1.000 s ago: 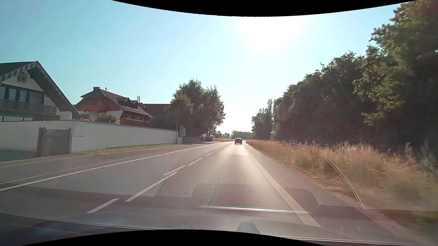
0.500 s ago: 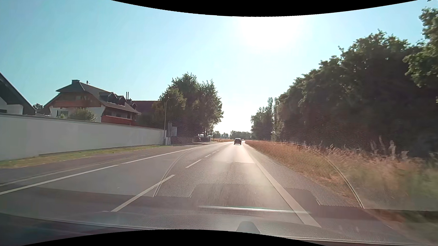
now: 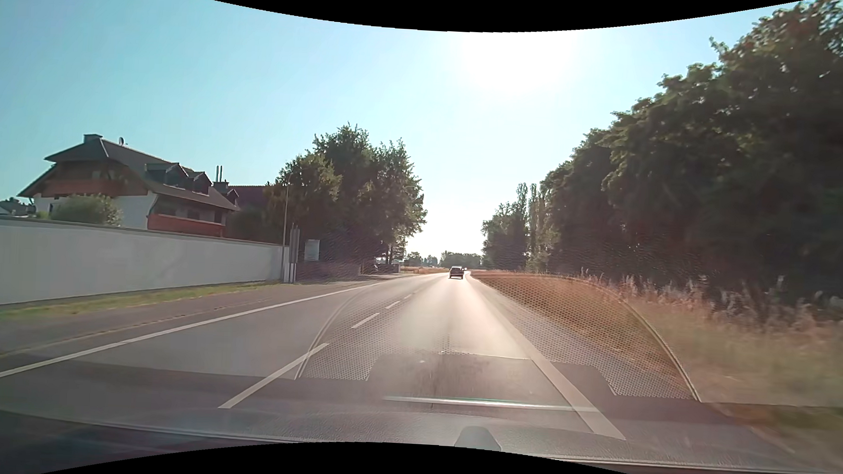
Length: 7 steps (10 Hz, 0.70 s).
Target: Follow the waypoints while adhering to traffic rules and regulations
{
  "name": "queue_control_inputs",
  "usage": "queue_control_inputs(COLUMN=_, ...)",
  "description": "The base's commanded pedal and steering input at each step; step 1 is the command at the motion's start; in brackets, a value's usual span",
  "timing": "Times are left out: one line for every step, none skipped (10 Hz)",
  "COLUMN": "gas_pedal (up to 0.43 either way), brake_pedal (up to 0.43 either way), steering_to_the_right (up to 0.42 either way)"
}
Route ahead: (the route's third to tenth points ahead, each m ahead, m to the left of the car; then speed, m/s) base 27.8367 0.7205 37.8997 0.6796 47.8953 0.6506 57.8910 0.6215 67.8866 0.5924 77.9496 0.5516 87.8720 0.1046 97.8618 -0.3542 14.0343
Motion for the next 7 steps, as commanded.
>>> queue_control_inputs(gas_pedal=0.209, brake_pedal=0.0, steering_to_the_right=0.001)
queue_control_inputs(gas_pedal=0.22, brake_pedal=0.0, steering_to_the_right=0.001)
queue_control_inputs(gas_pedal=0.228, brake_pedal=0.0, steering_to_the_right=0.001)
queue_control_inputs(gas_pedal=0.228, brake_pedal=0.0, steering_to_the_right=0.001)
queue_control_inputs(gas_pedal=0.24, brake_pedal=0.0, steering_to_the_right=0.001)
queue_control_inputs(gas_pedal=0.26, brake_pedal=0.0, steering_to_the_right=0.001)
queue_control_inputs(gas_pedal=0.26, brake_pedal=0.0, steering_to_the_right=0.001)
